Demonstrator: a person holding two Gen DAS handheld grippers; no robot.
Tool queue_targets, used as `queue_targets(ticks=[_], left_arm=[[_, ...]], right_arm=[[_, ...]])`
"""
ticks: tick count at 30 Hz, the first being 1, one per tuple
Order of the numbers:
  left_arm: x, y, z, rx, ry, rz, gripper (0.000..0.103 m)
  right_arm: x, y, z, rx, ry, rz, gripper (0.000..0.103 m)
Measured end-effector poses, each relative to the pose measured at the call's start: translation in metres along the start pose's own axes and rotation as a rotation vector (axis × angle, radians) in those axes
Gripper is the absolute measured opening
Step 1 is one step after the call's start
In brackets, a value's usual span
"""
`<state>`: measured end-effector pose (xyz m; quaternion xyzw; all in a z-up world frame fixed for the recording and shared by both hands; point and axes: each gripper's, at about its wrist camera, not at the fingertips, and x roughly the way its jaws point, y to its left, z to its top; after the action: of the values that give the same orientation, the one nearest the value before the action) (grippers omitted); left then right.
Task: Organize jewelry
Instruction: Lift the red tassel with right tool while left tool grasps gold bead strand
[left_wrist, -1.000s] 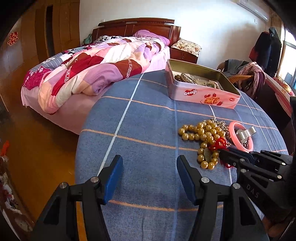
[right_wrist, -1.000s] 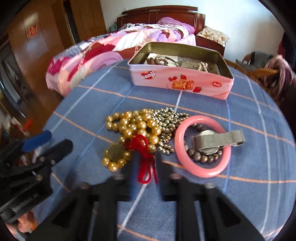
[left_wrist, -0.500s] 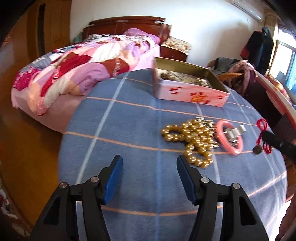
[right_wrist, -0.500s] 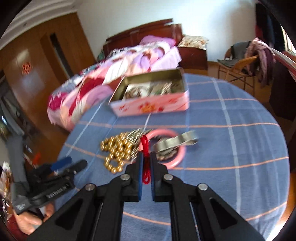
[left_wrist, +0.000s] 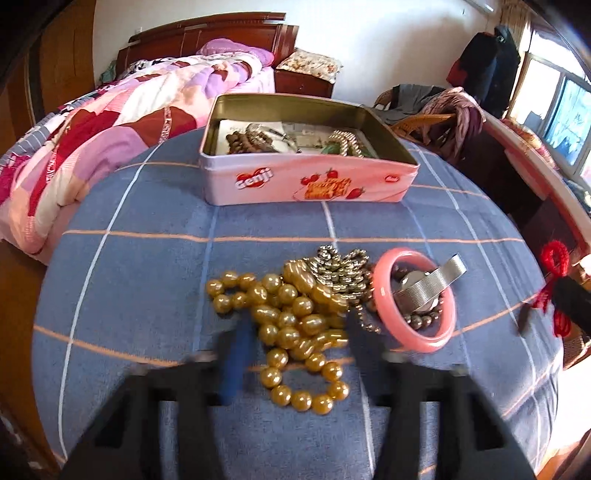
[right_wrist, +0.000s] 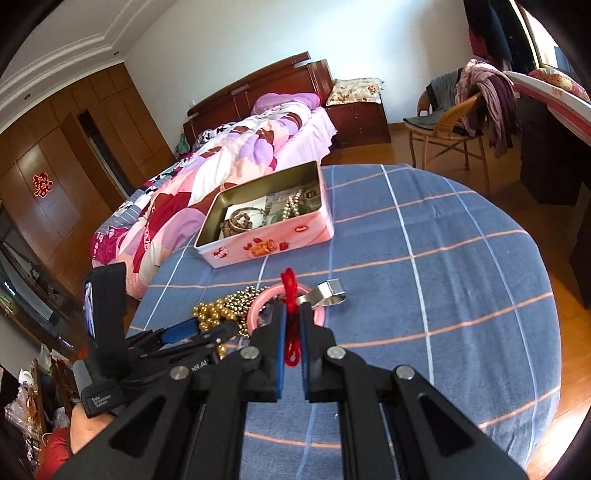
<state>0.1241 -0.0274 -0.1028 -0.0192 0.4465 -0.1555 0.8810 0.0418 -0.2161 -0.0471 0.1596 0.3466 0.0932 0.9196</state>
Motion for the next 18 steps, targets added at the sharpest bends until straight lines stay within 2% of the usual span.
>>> queue_targets(ticks=[1,3,5,10,18], left_arm=[[0.0,0.001,0.0,0.006,0.001,-0.013,0.019],[-0.003,0.001,-0.005,0.028,-0.001,-0.005,0.017],[-0.012,0.006,-0.01,0.016,-0.025,-0.033,0.01],[-0.046,0.011,-0.016,0.037,-0.14,-0.078,0.01],[-0.091,0.026,-0.018,0.032,-0.251,-0.108,0.01]], right_arm=[[0.0,-0.001,0.0,0.005,0.001,0.004,0.01],[0.001,-0.003,0.0,0.015,0.002,0.012,0.01],[0.001,-0.003,-0.001,0.02,0.0,0.013,0.01],[-0.004,-0.004,-0.001,0.028,-0.023,0.024,0.01],[-0.018,0.0,0.008,0.035,-0.079,0.032,0.01]])
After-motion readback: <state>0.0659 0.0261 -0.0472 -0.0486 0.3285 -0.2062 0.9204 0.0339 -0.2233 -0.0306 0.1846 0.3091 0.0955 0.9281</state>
